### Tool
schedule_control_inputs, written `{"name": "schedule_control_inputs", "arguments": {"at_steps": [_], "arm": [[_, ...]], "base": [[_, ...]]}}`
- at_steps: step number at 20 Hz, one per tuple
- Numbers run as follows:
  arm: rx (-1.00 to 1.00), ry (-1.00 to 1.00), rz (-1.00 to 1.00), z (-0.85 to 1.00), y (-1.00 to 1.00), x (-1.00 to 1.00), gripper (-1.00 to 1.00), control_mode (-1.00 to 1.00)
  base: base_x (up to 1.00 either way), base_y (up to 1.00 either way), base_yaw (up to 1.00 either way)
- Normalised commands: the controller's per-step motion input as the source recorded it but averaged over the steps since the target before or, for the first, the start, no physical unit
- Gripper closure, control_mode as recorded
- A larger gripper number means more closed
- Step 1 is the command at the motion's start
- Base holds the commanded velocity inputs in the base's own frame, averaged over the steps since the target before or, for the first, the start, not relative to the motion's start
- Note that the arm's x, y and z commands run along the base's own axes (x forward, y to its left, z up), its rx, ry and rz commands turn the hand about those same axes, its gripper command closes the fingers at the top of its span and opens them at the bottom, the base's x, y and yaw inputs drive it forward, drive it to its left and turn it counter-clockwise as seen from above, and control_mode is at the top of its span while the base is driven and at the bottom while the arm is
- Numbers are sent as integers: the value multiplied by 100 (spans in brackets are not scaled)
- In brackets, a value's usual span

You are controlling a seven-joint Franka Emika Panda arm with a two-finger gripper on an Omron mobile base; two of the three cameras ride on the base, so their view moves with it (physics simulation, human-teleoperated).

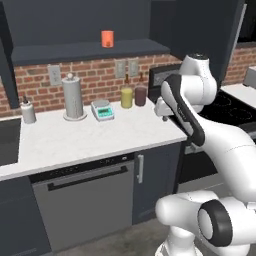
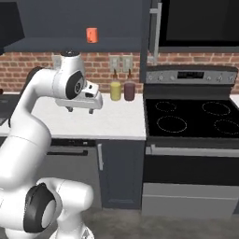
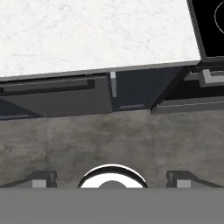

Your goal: Gather all objects into one cabinet and sort the glasses and bowls to opposite sides.

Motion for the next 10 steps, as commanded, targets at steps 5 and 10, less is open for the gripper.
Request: {"name": "schedule_control_inputs", "arguments": {"at_steps": [5, 10], "arm": [[0, 0, 0, 0, 0, 0, -100, 100], [0, 0, 0, 0, 0, 0, -100, 100]], "base": [[94, 56, 0], [100, 81, 0]]}}
